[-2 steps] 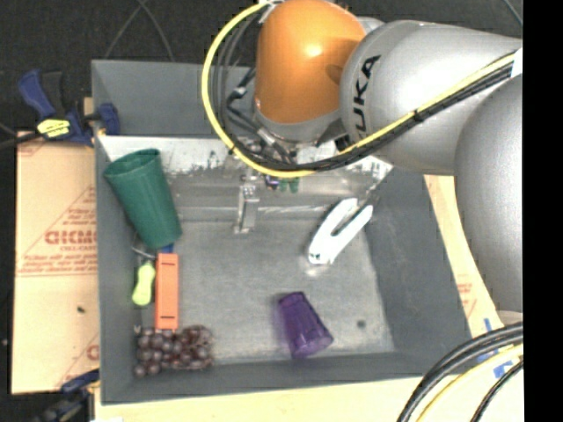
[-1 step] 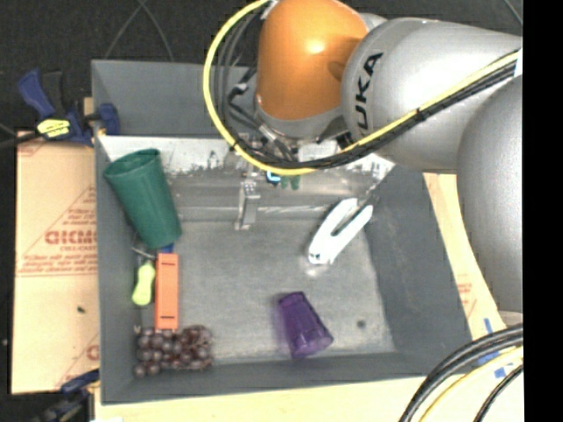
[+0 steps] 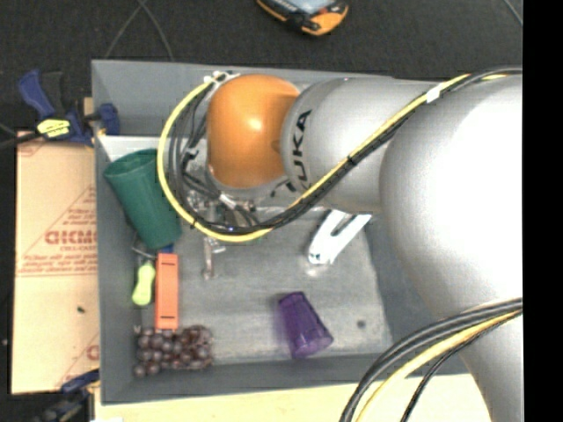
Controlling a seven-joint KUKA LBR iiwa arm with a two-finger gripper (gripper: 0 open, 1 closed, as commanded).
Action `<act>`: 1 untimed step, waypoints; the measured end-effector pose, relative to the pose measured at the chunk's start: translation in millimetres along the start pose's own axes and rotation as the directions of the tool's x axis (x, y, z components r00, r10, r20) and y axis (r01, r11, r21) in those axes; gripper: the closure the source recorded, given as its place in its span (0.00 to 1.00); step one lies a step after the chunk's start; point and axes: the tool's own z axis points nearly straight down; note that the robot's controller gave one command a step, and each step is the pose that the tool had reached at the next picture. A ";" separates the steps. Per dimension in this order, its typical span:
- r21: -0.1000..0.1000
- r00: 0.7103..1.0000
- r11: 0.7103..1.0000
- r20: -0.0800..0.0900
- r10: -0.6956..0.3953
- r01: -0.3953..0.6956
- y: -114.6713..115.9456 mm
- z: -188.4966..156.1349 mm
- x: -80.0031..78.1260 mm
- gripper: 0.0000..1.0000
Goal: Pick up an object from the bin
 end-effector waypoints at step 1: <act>0.005 0.877 0.877 0.006 -0.480 0.480 25.0 -23.4 34.7 0.00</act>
Offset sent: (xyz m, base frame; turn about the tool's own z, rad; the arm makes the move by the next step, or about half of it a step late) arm -0.0478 0.0608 -0.0095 -0.3681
